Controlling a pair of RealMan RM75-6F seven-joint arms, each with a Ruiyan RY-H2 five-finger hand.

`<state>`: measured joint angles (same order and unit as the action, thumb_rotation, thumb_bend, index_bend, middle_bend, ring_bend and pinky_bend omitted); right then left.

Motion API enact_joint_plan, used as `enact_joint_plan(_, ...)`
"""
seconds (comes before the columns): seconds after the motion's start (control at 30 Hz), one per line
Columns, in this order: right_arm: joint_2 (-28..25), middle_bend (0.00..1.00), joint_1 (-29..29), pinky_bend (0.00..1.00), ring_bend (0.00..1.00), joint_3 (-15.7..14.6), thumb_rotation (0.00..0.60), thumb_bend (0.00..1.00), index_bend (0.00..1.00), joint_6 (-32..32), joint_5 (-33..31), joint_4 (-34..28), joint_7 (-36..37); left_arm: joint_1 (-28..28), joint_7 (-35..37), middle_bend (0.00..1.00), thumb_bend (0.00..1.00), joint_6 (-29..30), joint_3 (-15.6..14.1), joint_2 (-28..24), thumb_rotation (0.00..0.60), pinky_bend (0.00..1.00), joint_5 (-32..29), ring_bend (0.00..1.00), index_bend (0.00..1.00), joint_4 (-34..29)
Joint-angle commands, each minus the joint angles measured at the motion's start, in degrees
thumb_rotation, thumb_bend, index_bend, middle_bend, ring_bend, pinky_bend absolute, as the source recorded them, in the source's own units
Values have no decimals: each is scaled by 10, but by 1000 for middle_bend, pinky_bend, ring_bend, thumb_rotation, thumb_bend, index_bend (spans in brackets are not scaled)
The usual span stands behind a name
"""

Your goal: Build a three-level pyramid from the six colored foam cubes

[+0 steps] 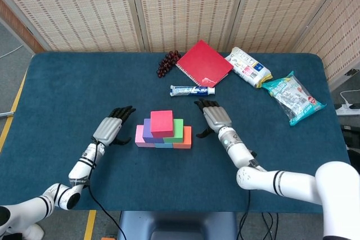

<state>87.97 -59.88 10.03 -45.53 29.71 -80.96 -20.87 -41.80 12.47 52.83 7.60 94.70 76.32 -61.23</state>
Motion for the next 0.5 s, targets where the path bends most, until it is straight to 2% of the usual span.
enact_joint_plan(0.03, 13, 7, -6, 0, 0, 2, 600, 0, 0, 3, -5, 14, -6, -3, 4, 0, 285, -1, 0, 8, 600, 27, 5, 0, 0, 5)
enact_joint_plan(0.5, 53, 7, -18, 0, 0, 18, 600, 0, 0, 17, -6, 60, -8, -11, 28, 0, 282, -9, 3, 24, 600, 28, 15, 0, 0, 23)
